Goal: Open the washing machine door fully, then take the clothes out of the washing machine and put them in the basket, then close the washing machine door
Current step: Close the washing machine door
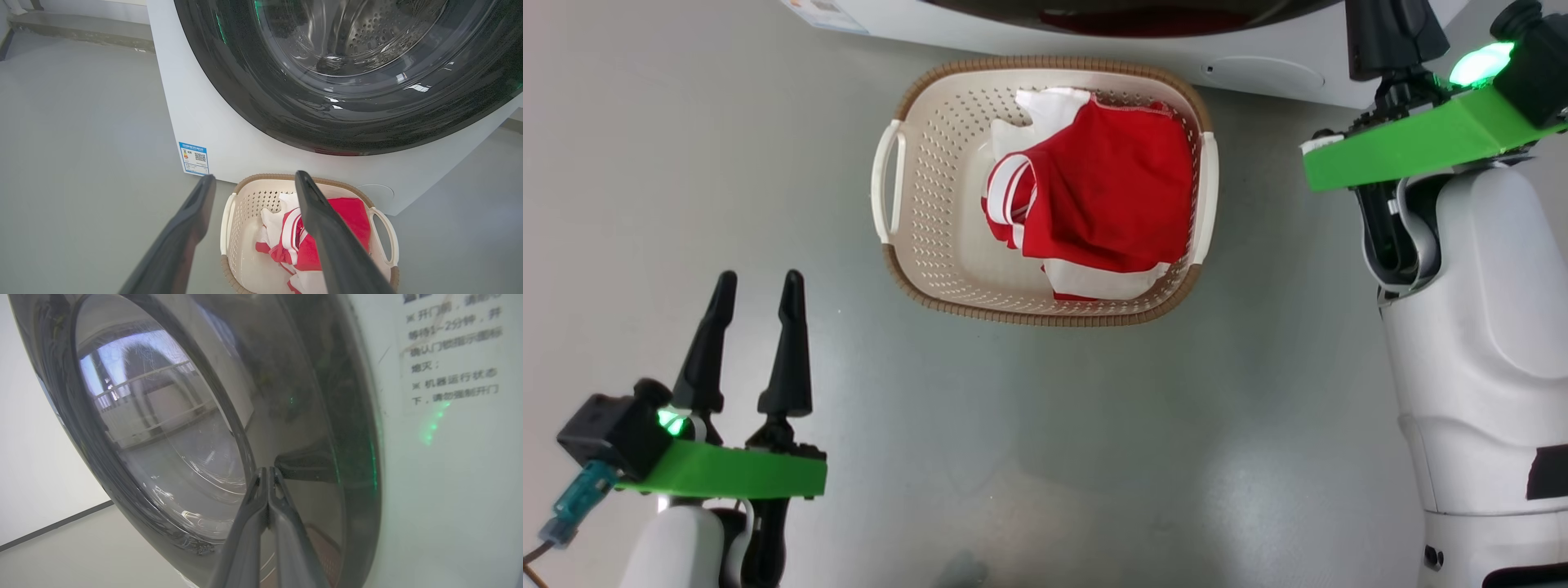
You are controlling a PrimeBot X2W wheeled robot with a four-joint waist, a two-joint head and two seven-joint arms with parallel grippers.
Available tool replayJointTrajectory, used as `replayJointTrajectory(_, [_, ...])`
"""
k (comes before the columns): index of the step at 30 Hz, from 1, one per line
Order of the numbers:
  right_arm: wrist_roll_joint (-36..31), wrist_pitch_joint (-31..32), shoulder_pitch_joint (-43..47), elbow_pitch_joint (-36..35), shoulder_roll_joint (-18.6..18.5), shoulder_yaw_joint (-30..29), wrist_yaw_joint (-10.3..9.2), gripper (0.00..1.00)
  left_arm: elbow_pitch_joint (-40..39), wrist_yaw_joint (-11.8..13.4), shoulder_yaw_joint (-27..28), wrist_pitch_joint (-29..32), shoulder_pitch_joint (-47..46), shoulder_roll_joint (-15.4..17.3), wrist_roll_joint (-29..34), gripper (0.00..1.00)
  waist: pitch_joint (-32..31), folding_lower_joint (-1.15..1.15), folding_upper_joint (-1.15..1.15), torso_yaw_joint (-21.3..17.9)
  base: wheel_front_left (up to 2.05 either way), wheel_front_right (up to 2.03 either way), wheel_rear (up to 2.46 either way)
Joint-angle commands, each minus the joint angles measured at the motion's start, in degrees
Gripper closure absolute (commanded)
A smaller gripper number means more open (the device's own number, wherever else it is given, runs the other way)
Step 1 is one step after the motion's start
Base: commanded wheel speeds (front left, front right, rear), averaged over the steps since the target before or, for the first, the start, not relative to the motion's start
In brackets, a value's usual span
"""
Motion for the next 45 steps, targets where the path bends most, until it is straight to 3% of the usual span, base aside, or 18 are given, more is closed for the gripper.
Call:
replayJointTrajectory(1, [-0.4,-0.3,-2.3,-2.0,0.9,-0.6,-0.42,1.0,-1.3,-0.2,2.1,-0.5,-1.1,2.0,-0.4,0.0,0.4,0.0,0.0,0.0,0.0,0.0,0.0])
replayJointTrajectory(15, [0.7,-0.3,2.2,-1.1,0.9,3.2,-0.42,1.0,-0.6,-0.2,2.1,-0.5,-0.9,2.5,-0.3,0.0,-1.8,0.0,0.0,-1.5,0.0,0.0,0.0])
replayJointTrajectory(18, [1.2,-0.3,5.0,-1.4,0.9,3.7,-0.42,0.77,-0.7,-0.2,2.3,-0.5,-0.3,2.6,-0.1,0.0,-3.6,0.0,0.0,-2.3,0.0,0.0,0.0])
replayJointTrajectory(20, [1.5,-0.3,7.0,-1.6,0.9,3.4,-0.42,0.53,-0.6,-0.2,2.6,-0.5,0.2,2.8,0.1,0.0,-4.9,0.0,0.0,-3.0,0.0,0.0,0.0])
replayJointTrajectory(21, [1.7,-0.3,8.1,-1.8,0.9,3.3,-0.42,0.15,-0.5,-0.2,2.7,-0.5,0.5,3.0,0.1,0.0,-5.7,0.0,0.0,-3.3,0.0,0.0,0.0])
replayJointTrajectory(22, [1.7,-0.3,9.2,-1.8,0.9,3.1,-0.42,0.0,-0.3,-0.2,2.8,-0.5,0.8,3.1,0.2,0.0,-6.4,0.0,0.0,-3.7,0.0,0.0,0.0])
replayJointTrajectory(45, [3.4,-0.3,31.8,-0.7,0.3,2.9,-0.42,0.0,4.3,-0.2,4.0,-0.5,11.2,5.4,2.8,0.0,-23.7,0.0,0.0,-11.8,0.0,0.0,0.0])
